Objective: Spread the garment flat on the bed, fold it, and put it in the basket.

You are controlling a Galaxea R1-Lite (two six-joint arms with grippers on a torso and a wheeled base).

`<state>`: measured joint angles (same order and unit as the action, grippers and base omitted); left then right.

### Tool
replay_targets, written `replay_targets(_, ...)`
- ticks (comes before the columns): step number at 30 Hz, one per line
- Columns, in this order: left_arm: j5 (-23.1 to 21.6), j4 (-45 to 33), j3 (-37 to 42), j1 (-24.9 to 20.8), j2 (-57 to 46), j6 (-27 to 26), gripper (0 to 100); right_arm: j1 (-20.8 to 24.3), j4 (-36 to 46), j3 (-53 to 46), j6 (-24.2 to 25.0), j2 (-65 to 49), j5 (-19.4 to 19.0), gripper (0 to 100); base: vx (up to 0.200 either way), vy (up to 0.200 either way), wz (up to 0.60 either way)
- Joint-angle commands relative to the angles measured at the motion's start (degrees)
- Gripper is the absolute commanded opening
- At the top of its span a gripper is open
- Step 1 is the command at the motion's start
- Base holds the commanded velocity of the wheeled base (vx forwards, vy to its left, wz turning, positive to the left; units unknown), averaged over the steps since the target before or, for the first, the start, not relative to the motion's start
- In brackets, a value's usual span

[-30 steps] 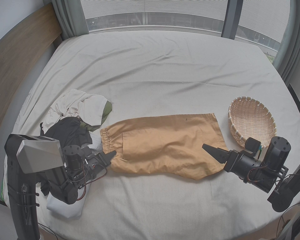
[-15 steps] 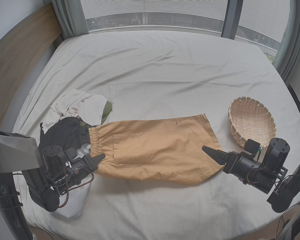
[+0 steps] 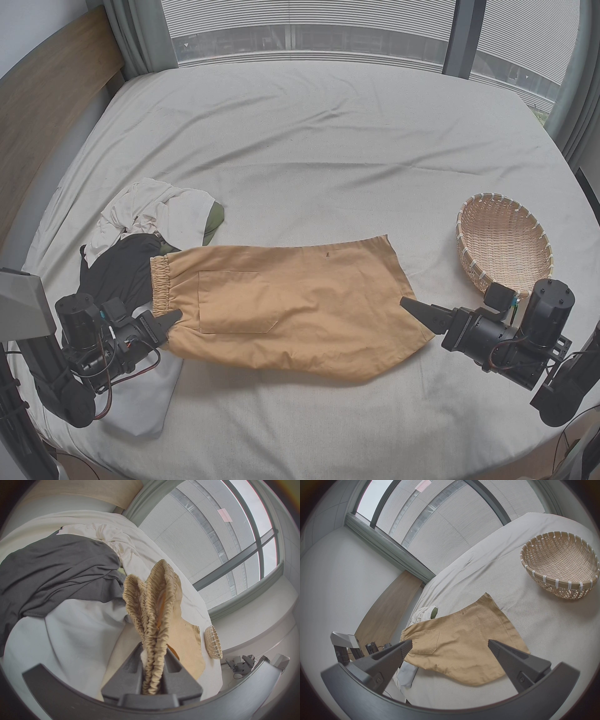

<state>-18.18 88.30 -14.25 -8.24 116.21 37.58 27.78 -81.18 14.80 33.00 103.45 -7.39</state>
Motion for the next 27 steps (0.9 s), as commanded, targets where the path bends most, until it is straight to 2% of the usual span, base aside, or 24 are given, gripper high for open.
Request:
replay_targets(1, 0.1, 0.0, -3.5, -6.3, -2.0, 0.1, 0, -0.4, -1.6, -0.4, 0.0, 0.3, 0.0, 100, 0.0, 0.0, 0.0)
replay_targets(7, 0.5, 0.0, -8.2, -11.0, -1.5, 0.4, 0, -1.2, -3.6, -1.7, 1.4, 0.0, 0.1, 100, 0.0, 0.0, 0.0)
replay_targets(13, 0.4, 0.0, -14.2, -16.1, 0.8, 2.0, 0, -4.8, -7.1, -4.3, 2.2, -0.1, 0.0, 100, 0.0, 0.0, 0.0)
replay_targets(18, 0.3, 0.1, -18.4, -19.0, 4.0, 2.5, 0, -6.7, -7.2, -5.1, 3.3, -0.4, 0.0, 100, 0.0, 0.0, 0.0)
replay_targets(21, 0.3, 0.1, -18.4, -19.0, 4.0, 2.5, 0, -6.7, -7.2, -5.1, 3.3, -0.4, 0.0, 100, 0.0, 0.0, 0.0)
replay_targets(22, 0.2, 0.0, -22.2, -22.0, 6.0, 2.6, 0, -8.5, -7.2, -6.2, 3.7, -0.9, -0.1, 100, 0.0, 0.0, 0.0)
replay_targets(27, 0.0, 0.0, -23.5, -25.7, 8.0, 2.8, 0, -9.1, -7.2, -6.9, 5.0, -0.9, -0.1, 100, 0.0, 0.0, 0.0)
